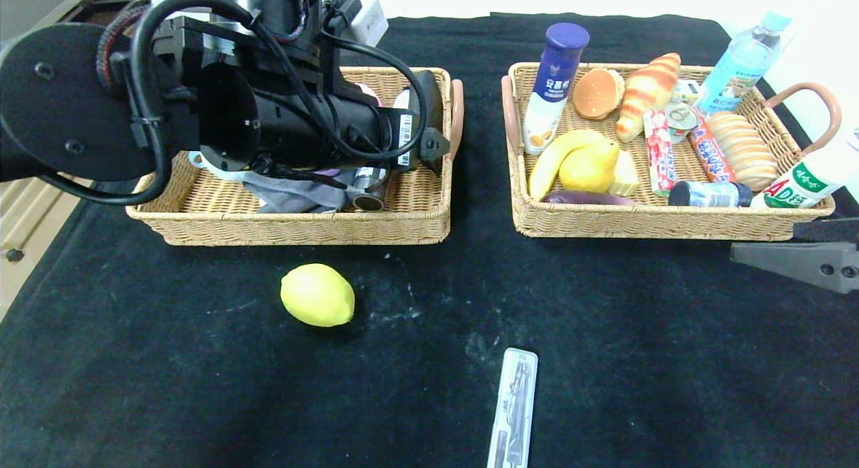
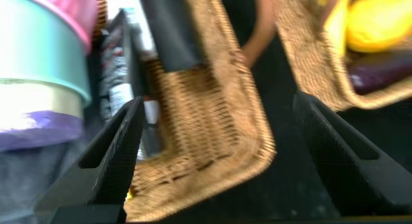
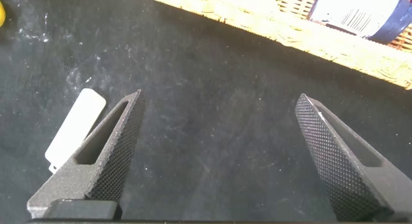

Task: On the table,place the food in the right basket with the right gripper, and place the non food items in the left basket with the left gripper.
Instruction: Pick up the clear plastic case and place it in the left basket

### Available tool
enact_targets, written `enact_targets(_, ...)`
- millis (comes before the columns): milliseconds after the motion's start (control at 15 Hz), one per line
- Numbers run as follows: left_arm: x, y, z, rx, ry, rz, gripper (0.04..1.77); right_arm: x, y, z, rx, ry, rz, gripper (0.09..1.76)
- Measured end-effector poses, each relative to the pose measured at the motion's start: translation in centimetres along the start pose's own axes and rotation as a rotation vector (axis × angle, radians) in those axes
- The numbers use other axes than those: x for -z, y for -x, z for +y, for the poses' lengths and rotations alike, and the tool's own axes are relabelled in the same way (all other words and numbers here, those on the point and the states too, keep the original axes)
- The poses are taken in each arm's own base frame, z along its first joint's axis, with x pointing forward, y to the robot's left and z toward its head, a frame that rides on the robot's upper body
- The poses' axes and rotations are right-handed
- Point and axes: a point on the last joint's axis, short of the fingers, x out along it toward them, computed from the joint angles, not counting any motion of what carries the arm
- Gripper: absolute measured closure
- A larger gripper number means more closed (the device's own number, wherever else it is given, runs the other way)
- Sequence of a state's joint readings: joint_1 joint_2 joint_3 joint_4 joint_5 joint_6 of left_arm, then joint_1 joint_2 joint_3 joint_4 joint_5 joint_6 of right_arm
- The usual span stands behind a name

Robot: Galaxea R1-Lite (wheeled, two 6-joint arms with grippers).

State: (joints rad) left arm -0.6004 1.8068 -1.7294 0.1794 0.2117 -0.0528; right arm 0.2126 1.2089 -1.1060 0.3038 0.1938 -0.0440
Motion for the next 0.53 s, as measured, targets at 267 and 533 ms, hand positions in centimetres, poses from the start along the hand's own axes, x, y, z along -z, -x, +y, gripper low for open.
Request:
enact_targets(267, 0.9, 1.4, -1.8, 0.050, -0.021, 0.027, 0.12, 0.0, -0.3, 0.0, 0.000, -0.001, 0.008, 0.14)
enact_targets(533, 2.4, 3.1, -3.4, 0.096, -0.043, 0.069, 0.11, 0.0, -0.4, -0.1, 0.000, -0.002, 0.012, 0.14)
